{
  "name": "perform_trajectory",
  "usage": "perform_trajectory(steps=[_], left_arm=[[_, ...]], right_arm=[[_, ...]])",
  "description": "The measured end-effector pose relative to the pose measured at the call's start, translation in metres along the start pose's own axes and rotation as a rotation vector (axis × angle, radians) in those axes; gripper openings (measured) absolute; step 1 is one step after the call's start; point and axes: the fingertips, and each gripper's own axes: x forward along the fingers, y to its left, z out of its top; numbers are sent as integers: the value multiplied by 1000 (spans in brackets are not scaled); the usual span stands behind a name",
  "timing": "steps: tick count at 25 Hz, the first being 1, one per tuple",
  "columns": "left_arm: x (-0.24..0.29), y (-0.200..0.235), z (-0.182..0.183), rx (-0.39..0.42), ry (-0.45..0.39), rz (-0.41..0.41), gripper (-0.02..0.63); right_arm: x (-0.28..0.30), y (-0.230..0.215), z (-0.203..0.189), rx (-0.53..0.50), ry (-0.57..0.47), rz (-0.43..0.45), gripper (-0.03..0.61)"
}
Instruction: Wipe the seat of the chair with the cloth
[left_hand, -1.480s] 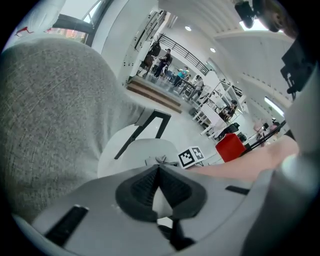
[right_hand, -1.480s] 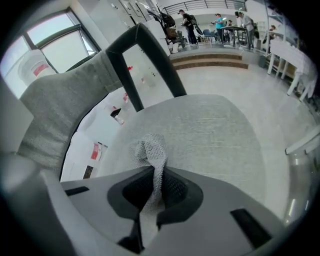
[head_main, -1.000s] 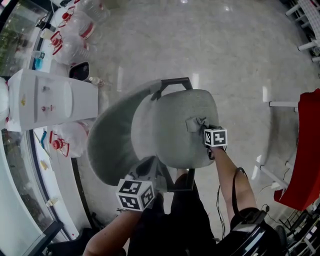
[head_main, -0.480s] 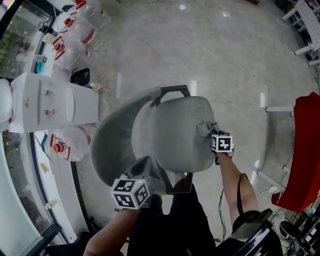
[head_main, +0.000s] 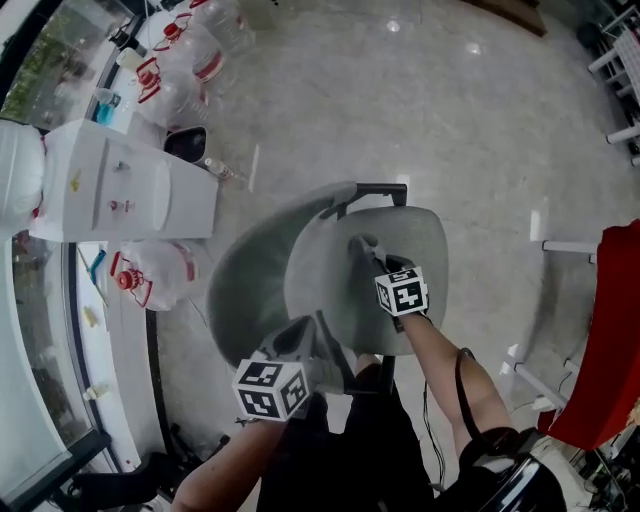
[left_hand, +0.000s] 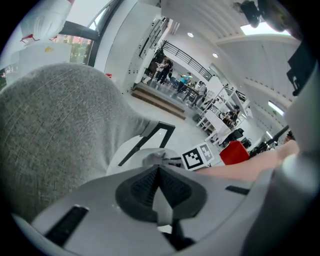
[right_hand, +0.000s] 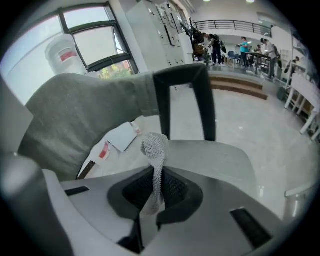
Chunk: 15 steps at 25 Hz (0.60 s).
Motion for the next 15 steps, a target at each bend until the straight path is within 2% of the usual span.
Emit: perform_trajectory(steps=[3,7,10,15], left_arm=[[-2,9,-4,-12,5,19,6],[-6,20,-10,-47,5,38,6],[-6,30,-15,-73,5,52,6],[-1,35,-21,-92,16,56,6]], right_arm=[[30,39,17,13,-3,87,32],[62,68,22,28,31,139,32],[82,67,14,19,73,124,31],[95,36,1,46,97,59,31]])
